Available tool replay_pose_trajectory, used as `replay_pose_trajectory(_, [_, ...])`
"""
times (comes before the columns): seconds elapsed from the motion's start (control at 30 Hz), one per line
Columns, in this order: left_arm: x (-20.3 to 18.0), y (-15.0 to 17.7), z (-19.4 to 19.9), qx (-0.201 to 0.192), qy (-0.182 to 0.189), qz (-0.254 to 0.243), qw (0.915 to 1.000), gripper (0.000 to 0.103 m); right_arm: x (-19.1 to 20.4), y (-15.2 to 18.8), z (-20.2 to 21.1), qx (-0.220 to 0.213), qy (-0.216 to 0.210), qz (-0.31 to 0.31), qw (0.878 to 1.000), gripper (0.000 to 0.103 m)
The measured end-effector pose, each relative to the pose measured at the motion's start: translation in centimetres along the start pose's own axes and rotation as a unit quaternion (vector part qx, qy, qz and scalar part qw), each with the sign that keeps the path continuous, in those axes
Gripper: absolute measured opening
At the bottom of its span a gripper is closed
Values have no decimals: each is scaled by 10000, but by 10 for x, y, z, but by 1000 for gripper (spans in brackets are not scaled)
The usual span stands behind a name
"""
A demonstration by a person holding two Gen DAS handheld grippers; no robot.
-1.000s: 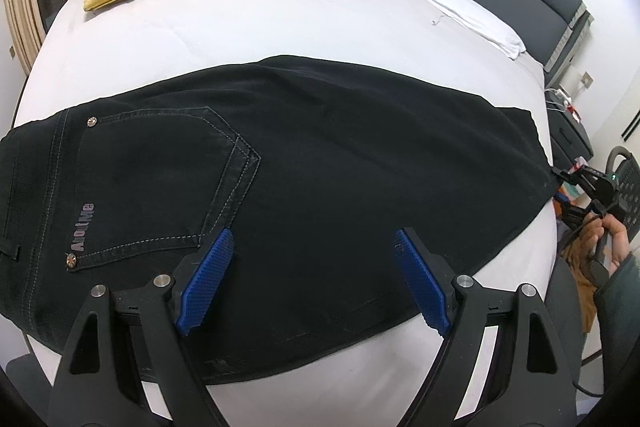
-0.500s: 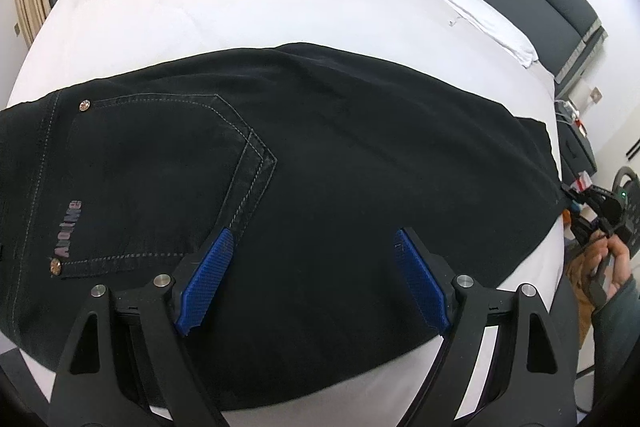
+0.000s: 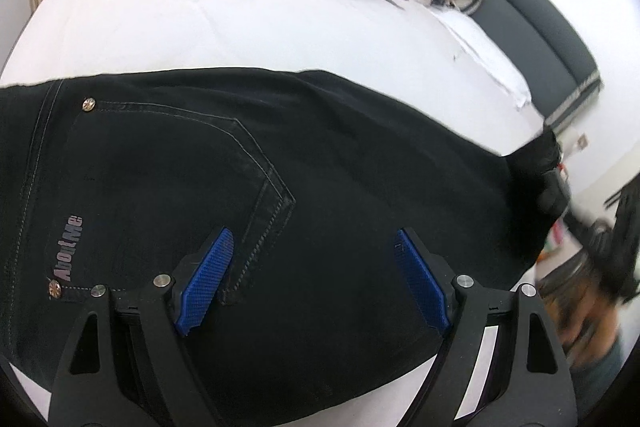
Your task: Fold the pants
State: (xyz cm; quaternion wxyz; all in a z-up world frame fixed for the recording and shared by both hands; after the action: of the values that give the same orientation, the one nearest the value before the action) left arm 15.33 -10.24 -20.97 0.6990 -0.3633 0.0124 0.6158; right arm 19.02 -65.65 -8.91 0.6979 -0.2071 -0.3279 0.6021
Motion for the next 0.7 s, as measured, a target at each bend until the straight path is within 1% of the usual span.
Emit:
replay_pose_trajectory(0.07, [5, -4, 0, 53, 210, 227, 9995, 82, 43, 16, -16, 169, -303, 456, 9984, 13])
replay_pose_trajectory(0.1, [8, -6, -1, 106, 306, 332, 9989, 82, 62, 28, -28, 313, -383, 643, 9967, 13])
replay_pose_trajectory(0.13, [8, -7, -2, 169, 401, 414, 9982, 82, 74, 36, -35, 390, -369, 806, 9953, 13])
replay_pose_trajectory(0.2, [8, -11, -5, 291, 704, 592, 9953, 83, 93, 48, -44, 432, -252, 1158, 9920, 14])
replay_pose_trajectory(0.27, [7, -15, -13, 416, 917, 782, 9918, 87, 99, 50, -45, 432, -248, 1208, 9914, 14])
replay_pose_trajectory(0.33, [0, -21, -24, 595, 1096, 898, 9881, 87, 97, 46, -43, 365, -205, 1211, 9918, 13])
replay_pose_trajectory(0.4, [-15, -26, -36, 804, 1311, 862, 9843, 87, 95, 41, -37, 241, -187, 1175, 9926, 13])
replay_pose_trajectory(0.5, [-34, -33, -60, 1169, 1649, 865, 9755, 87, 101, 39, -27, 74, -226, 1278, 9915, 13])
replay_pose_trajectory(0.57, [-39, -38, -77, 1353, 1622, 869, 9736, 87, 113, 42, -25, 38, -268, 1436, 9893, 13])
replay_pose_trajectory(0.7, [-48, -47, -92, 1492, 1689, 812, 9709, 87, 128, 48, -16, -62, -391, 1635, 9857, 13])
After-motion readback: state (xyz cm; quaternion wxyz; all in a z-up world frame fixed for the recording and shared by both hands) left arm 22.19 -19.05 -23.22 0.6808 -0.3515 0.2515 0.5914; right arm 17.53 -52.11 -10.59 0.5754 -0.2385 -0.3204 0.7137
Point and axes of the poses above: each gripper's, at about its wrist camera, not at the fingertips, and z roughly against the way its jaws point, x to its left, y to its underside, the point moved 6 cm from there along -z, roughly the way its jaws point, and after that the axes turned 5 degrees about y, right-handed, at the moved point
